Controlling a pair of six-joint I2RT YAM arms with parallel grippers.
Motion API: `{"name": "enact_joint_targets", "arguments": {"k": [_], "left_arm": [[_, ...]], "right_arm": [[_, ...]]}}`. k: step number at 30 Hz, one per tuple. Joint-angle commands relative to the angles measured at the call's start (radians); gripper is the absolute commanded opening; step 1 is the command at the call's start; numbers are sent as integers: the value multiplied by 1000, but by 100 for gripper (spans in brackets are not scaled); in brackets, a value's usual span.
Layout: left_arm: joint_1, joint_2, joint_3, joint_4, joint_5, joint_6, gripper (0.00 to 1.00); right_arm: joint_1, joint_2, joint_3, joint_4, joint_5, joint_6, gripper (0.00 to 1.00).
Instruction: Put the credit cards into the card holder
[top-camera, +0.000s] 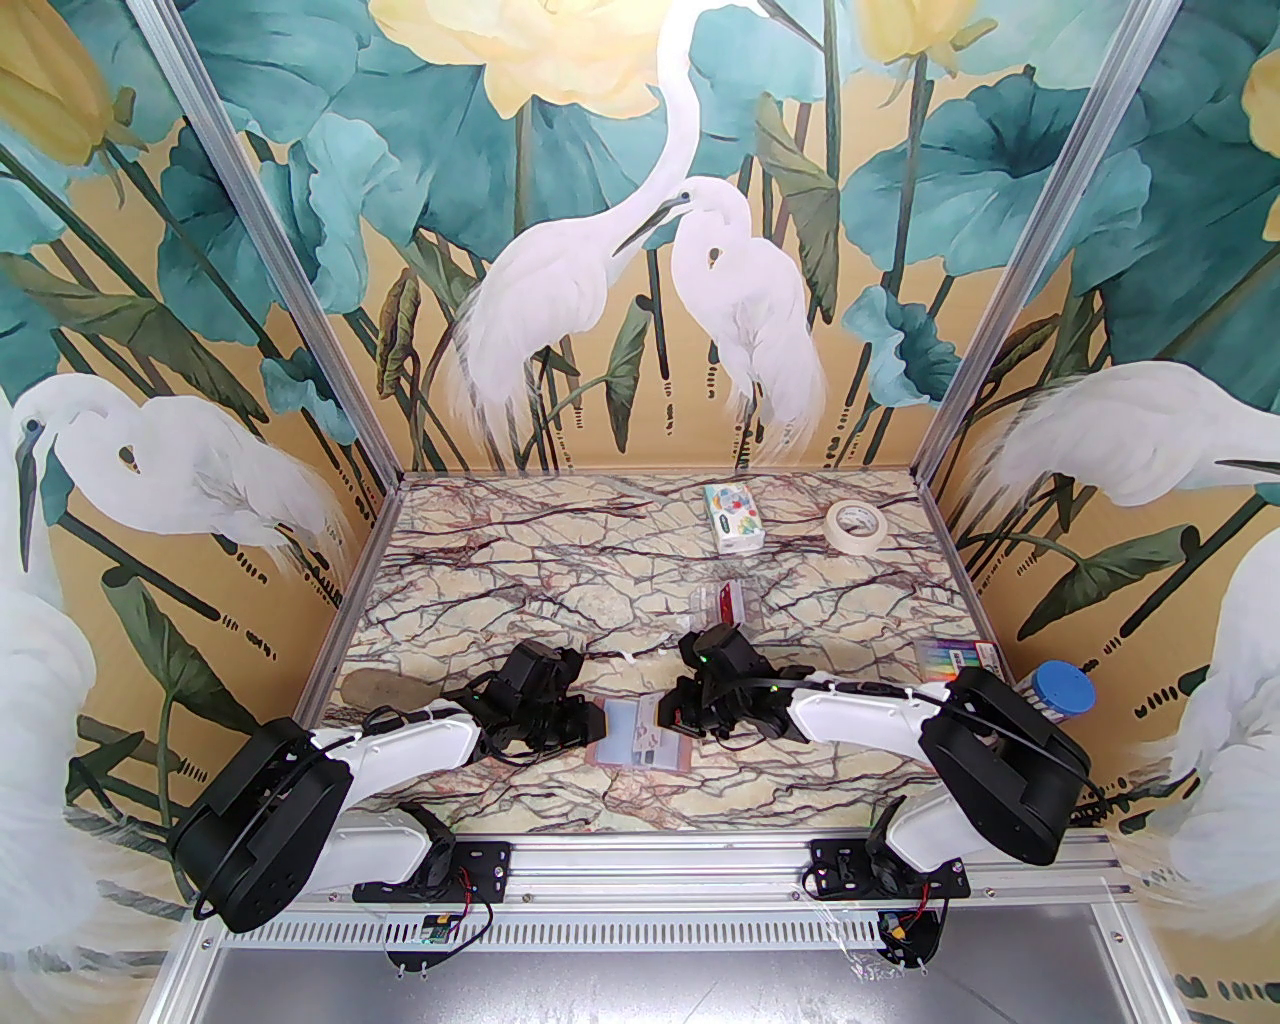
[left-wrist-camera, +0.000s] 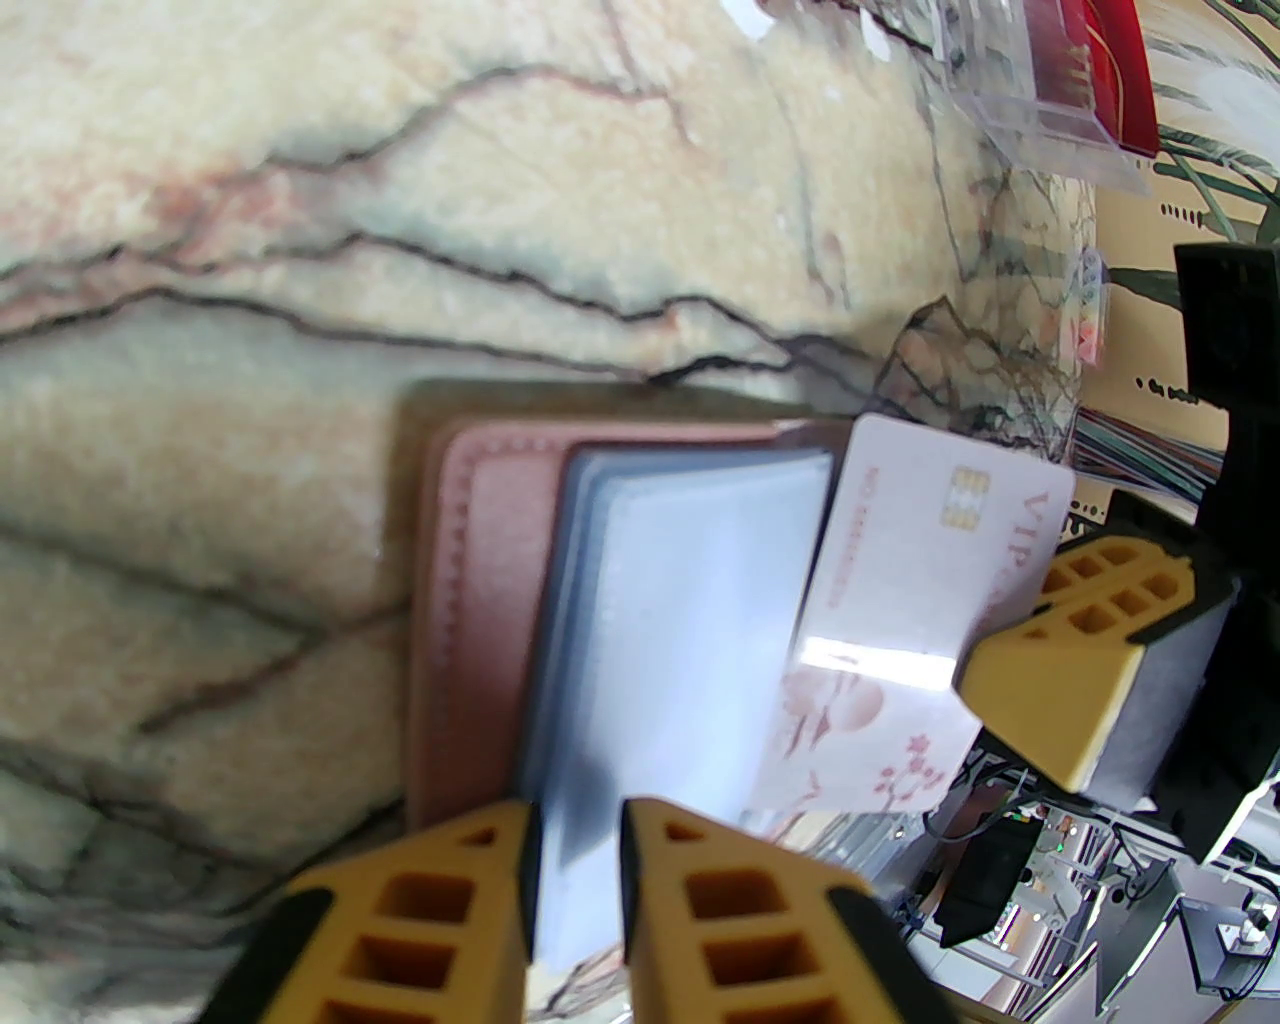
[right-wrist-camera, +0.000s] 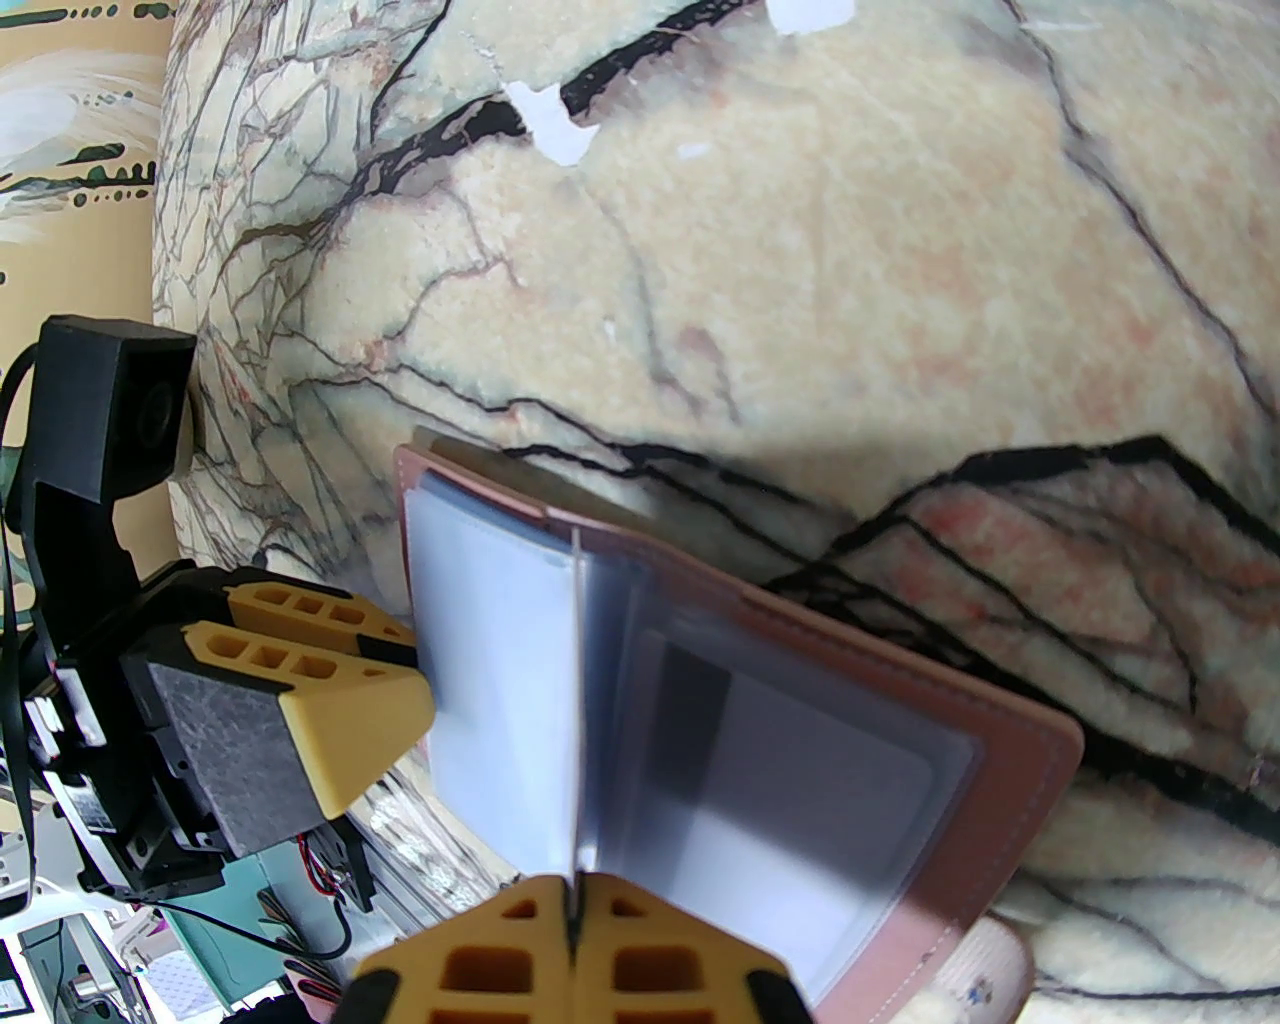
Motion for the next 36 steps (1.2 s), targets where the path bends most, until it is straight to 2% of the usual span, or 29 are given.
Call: {"name": "enact_joint_targets", "arguments": {"k": [1,36], "left_arm": [[5,24,-7,-6,-23,15,21],[5,33,2,-8,-18,20,21]], "right_arm": [[12,16,-20,27,-8,20,0],[28,23,-50,47,-28,34,0]]}}
